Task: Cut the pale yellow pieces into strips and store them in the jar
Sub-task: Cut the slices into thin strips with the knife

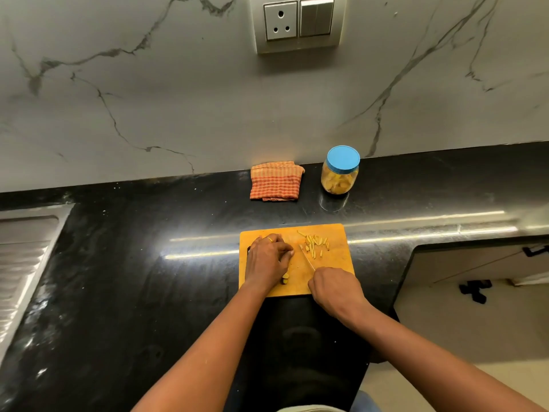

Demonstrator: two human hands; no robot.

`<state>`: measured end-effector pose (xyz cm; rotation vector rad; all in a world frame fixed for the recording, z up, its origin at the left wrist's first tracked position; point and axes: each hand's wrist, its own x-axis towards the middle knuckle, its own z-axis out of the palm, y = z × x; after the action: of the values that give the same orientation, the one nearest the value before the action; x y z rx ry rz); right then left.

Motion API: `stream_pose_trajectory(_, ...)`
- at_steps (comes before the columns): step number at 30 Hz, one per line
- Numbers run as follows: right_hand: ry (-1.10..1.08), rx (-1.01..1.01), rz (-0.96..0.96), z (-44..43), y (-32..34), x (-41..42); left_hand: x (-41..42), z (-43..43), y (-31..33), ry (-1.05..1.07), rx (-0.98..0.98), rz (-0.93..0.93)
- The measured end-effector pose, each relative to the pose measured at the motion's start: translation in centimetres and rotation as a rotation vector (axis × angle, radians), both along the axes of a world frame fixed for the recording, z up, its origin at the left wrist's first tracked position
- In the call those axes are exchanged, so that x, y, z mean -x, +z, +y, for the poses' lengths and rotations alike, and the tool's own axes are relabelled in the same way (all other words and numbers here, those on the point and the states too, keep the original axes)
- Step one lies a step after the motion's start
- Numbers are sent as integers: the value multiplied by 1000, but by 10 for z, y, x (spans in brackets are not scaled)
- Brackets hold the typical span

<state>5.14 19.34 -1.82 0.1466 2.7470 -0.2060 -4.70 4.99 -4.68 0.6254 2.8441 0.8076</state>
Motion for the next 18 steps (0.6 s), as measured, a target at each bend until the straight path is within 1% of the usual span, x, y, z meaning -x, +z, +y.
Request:
stream_pose_trajectory(3,48,-4,27,-1,3,3,2,-7,-2,-81,1,29)
stream_pose_trajectory(7,10,33,7,-7,0,8,3,-22,-5,-101,-3,81)
stream_pose_trajectory(11,123,-52,-1,1,-2,5,5,-35,0,-129,-18,113)
stream_pose_trajectory(15,116,-56,7,11,-1,4,5,-44,6,-205,-10,86)
stream_pose_trajectory(18,100,27,14,5,1,4,4,-48,11,-307,67,49)
